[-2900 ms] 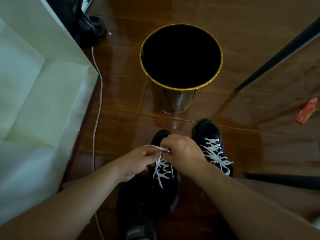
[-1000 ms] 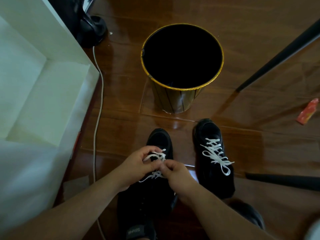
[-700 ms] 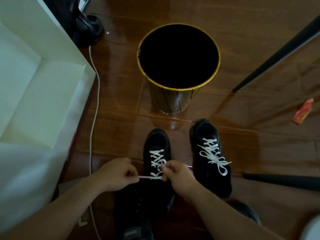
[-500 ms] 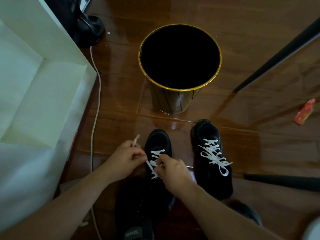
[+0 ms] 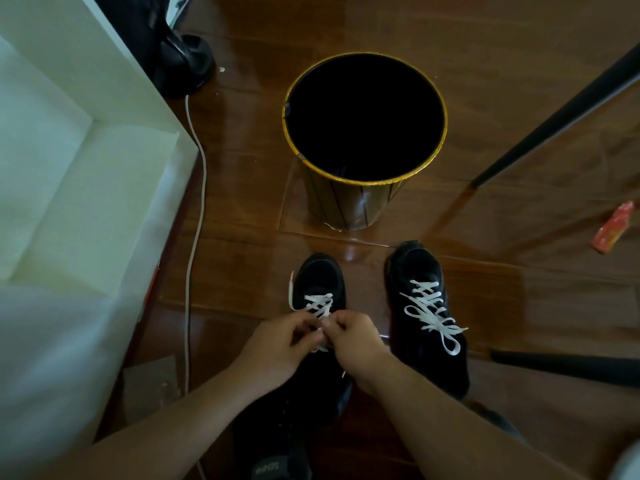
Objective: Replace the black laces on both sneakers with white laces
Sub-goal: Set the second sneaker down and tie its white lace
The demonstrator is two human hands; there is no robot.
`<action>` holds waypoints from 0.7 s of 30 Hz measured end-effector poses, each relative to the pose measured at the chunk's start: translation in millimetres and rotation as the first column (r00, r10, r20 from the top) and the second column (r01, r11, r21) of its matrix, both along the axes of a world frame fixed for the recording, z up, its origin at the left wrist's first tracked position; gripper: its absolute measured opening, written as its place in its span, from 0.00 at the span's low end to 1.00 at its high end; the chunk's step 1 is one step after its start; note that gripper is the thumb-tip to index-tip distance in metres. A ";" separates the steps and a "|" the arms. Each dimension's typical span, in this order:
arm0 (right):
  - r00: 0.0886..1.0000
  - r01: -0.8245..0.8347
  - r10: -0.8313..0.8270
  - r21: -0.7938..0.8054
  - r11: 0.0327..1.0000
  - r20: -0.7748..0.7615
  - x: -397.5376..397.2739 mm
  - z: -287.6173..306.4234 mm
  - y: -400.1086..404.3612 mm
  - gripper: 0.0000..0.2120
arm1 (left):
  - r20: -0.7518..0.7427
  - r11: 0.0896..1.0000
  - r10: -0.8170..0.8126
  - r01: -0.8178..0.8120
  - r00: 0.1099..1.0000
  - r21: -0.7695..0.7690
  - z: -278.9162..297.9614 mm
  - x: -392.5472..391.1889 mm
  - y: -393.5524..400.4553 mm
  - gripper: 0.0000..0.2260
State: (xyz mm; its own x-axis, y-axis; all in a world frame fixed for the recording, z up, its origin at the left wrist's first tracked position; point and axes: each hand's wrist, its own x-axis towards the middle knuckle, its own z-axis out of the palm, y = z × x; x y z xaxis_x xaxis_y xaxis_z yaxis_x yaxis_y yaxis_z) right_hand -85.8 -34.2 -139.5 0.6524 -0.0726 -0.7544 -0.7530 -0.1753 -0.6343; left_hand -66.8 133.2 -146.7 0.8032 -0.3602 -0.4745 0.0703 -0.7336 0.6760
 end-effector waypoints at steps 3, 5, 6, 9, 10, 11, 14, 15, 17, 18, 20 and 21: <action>0.998 0.064 -0.064 0.024 0.998 -0.005 2.5 1.0 0.1 0.09 | 0.036 0.999 0.009 -0.008 0.999 -0.041 4.3 -7.7 -7.2 0.08; 0.996 0.095 -0.094 0.059 0.994 -0.005 5.6 1.2 -0.4 0.08 | 0.056 0.996 0.052 -0.048 0.997 -0.075 6.0 -7.2 -8.7 0.10; 0.996 0.087 -0.088 0.058 0.995 0.007 7.0 1.7 -0.4 0.07 | 0.049 0.995 0.063 -0.059 0.997 -0.085 7.1 -5.4 -9.0 0.10; 0.997 0.019 -0.018 -0.017 1.000 0.076 8.8 -0.5 -1.8 0.03 | 0.044 0.998 0.061 -0.060 0.997 -0.028 5.4 1.8 -5.9 0.06; 0.995 0.008 -0.005 -0.036 0.999 0.097 8.9 -0.7 -2.4 0.02 | 0.054 0.999 0.048 -0.048 0.997 0.003 3.7 3.0 -5.6 0.10; 0.993 -0.011 0.017 -0.049 0.999 0.120 9.0 -1.8 -3.4 0.03 | 0.051 0.999 0.037 -0.038 0.998 0.029 2.1 3.6 -6.1 0.12; 0.970 -0.156 0.159 -0.031 0.987 0.181 9.4 -0.7 -5.3 0.12 | 0.001 0.996 0.037 -0.037 0.999 0.076 -0.6 3.9 -8.7 0.11; 0.951 -0.232 0.236 -0.047 0.972 0.199 9.0 1.3 -6.0 0.15 | -0.014 0.996 0.032 -0.030 0.999 0.085 -0.7 3.9 -8.7 0.11; 0.874 -0.376 0.414 -0.186 0.908 0.255 7.5 3.9 -8.8 0.15 | -0.018 0.995 -0.017 0.018 1.000 0.098 0.8 4.8 -7.3 0.13; 0.825 -0.416 0.486 -0.273 0.868 0.288 7.1 3.1 -10.3 0.14 | -0.013 0.995 -0.031 0.032 0.999 0.099 2.5 5.8 -5.8 0.13; 0.764 -0.444 0.563 -0.376 0.813 0.316 5.7 -0.2 -13.0 0.11 | 0.001 0.997 -0.032 0.032 0.999 0.074 6.7 7.8 -3.4 0.13; 0.750 -0.451 0.583 -0.403 0.796 0.312 5.3 -0.7 -13.7 0.10 | 0.009 0.998 -0.031 0.030 0.999 0.057 7.9 8.3 -2.7 0.13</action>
State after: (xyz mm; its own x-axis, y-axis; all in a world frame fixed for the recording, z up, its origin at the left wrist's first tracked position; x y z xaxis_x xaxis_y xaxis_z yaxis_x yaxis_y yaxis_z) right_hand -80.5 -47.9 -140.2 0.8868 0.2002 -0.4166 -0.1797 -0.6811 -0.7098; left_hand -58.6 130.5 -138.8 0.7970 -0.3577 -0.4867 0.0405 -0.7722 0.6340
